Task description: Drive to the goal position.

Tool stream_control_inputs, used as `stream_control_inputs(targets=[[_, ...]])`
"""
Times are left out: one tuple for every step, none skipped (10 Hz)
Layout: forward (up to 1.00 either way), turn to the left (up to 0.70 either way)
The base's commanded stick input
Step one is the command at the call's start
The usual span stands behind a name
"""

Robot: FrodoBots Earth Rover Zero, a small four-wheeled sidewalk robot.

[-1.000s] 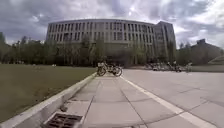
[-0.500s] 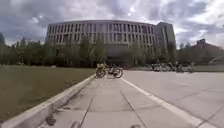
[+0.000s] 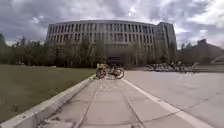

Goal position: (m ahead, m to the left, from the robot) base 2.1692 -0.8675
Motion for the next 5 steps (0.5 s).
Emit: stream_control_inputs(targets=[[0.7,0.0],[0.7,0.0],[0.7,0.0],[0.7,0.0],[0.7,0.0]])
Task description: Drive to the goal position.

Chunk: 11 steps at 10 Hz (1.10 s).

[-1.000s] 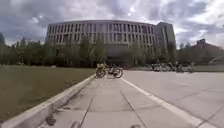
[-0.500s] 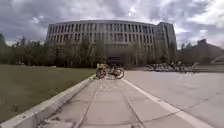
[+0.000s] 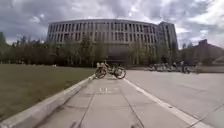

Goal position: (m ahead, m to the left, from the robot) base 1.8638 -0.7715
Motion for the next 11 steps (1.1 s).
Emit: stream_control_inputs(targets=[[0.7,0.0],[0.7,-0.09],[0.7,-0.22],[0.7,-0.27],[0.7,-0.26],[0.7,-0.14],[0.7,0.0],[0.7,0.0],[0.7,0.0],[0.7,0.0],[0.7,0.0]])
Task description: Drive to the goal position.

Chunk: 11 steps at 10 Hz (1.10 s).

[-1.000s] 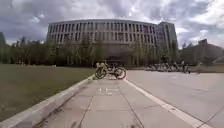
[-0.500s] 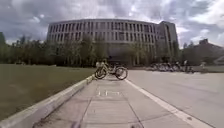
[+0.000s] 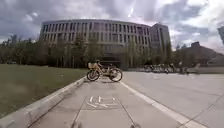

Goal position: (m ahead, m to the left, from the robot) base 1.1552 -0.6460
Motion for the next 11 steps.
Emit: stream_control_inputs(targets=[[0.7,0.0],[0.7,0.0],[0.7,0.0],[0.7,0.0],[0.7,0.0],[0.7,0.0],[0.7,-0.2],[0.7,-0.24],[0.7,-0.27],[0.7,-0.26],[0.7,-0.19]])
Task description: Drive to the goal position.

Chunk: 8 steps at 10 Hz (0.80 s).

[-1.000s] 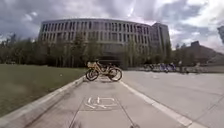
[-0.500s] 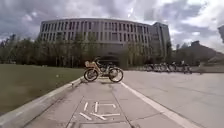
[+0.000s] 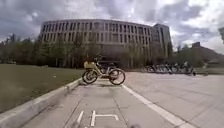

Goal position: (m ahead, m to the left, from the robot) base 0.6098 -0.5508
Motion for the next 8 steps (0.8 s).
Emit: stream_control_inputs(targets=[[0.7,-0.08],[0.7,0.0],[0.7,0.0],[0.7,0.0],[0.7,0.0],[0.7,0.0],[0.7,0.0],[0.7,0.0]])
